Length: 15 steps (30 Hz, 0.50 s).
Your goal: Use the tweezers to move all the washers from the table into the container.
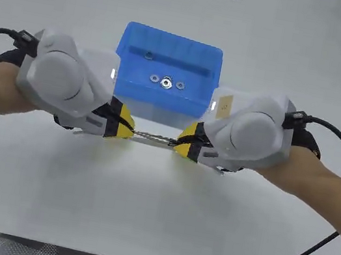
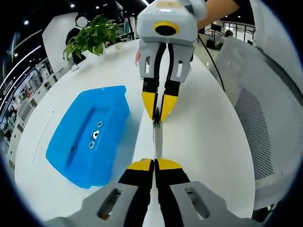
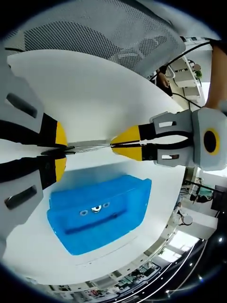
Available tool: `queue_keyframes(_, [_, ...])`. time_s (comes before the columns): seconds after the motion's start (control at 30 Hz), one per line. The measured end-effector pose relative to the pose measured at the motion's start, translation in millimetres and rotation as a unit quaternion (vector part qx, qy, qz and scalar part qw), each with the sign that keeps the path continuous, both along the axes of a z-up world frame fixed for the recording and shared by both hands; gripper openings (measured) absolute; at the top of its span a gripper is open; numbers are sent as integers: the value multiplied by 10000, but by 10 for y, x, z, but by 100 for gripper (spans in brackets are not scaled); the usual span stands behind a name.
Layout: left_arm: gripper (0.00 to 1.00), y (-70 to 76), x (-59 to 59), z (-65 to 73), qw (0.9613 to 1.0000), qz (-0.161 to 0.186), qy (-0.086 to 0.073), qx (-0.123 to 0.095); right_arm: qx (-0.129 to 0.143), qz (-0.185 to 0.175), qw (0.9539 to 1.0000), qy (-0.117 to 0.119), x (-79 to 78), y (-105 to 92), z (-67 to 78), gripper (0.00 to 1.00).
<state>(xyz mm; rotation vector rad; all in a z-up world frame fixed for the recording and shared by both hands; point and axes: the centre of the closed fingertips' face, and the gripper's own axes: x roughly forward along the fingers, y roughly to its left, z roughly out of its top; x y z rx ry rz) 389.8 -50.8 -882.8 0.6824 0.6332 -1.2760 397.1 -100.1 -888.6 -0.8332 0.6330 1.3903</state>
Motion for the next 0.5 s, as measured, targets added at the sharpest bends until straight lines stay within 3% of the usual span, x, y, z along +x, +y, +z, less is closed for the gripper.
queue_keyframes(0.07, [5,10,24,-30,10000,35,-60,69,64,-24,10000,-61,24,16,14,7])
queue_keyframes(0.17, [6,5,65,-17,9998,175,-25,-30,111,-140,9998,-1,51,0,9,8])
queue_keyframes(0.27, [7,21,113,-13,9994,321,-96,8,95,-120,9999,-7,34,2,10,10])
queue_keyframes(0.33, [9,50,138,-10,9988,478,-62,36,-3,-105,9999,-14,15,-24,-13,11])
queue_keyframes(0.4, [11,58,114,4,9977,666,148,-51,24,-208,9998,18,19,-35,-9,12])
queue_keyframes(0.5, [14,93,95,41,9974,706,101,-54,46,-357,9994,-14,37,-68,6,15])
